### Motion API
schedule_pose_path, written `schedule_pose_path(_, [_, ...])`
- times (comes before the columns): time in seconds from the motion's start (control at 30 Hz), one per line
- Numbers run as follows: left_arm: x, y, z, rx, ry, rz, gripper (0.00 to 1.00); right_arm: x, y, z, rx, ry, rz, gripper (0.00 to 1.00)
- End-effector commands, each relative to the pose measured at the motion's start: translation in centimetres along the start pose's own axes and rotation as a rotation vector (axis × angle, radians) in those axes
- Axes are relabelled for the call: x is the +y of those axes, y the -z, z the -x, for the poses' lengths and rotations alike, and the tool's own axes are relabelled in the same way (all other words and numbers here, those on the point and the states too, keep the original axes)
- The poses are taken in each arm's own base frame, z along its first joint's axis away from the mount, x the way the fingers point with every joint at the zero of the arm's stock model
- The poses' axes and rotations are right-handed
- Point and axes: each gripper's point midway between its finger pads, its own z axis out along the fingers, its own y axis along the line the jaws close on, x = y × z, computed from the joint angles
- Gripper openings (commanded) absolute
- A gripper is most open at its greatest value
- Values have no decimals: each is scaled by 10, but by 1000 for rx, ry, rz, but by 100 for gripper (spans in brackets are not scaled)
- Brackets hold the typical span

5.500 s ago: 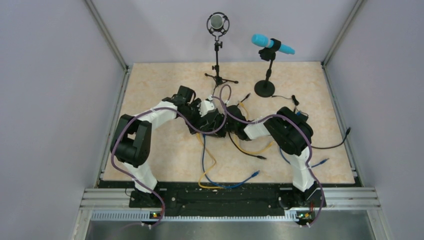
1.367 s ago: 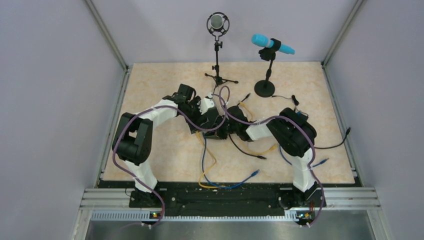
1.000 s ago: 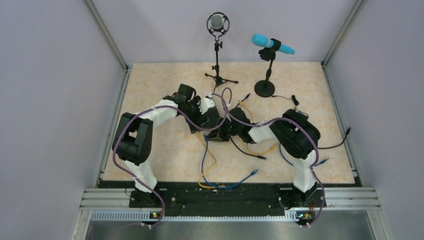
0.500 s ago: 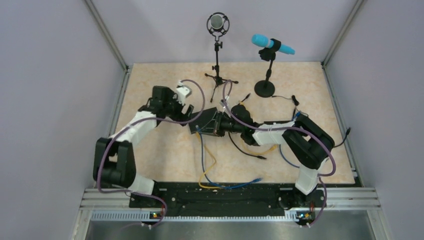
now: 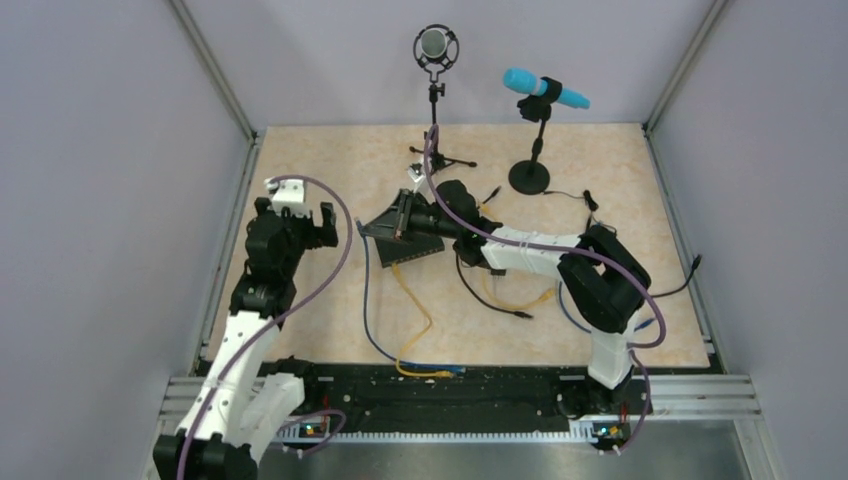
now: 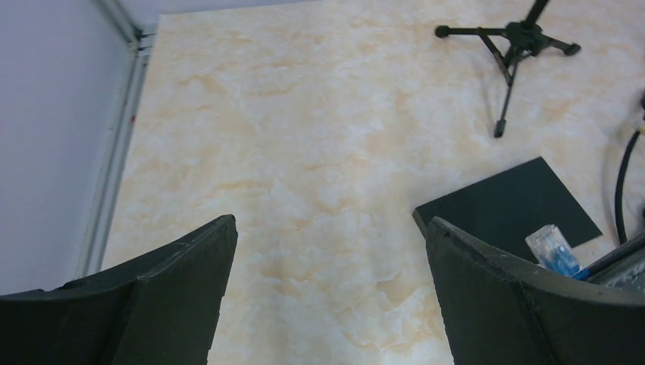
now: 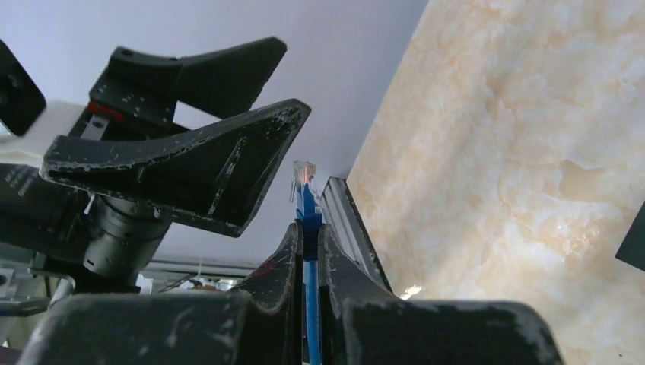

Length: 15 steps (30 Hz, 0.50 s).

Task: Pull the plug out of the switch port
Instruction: Place the connector at the center of the board.

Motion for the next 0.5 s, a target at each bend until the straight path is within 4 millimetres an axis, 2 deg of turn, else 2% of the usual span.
schedule_pose_path(0.0, [31, 22, 8, -80, 120, 196, 99, 37, -11, 22, -54, 90, 68, 0])
schedule_pose_path(0.13, [49, 37, 4, -49, 181, 315, 99, 76, -19, 37, -35, 159, 135, 0])
schedule_pose_path(0.27, [58, 46, -3, -17, 200, 368, 99, 124, -23, 45, 12, 214, 265, 0])
schedule_pose_path(0.47, [65, 55, -5, -30, 212, 411, 99, 176, -10, 58, 17, 312, 352, 0])
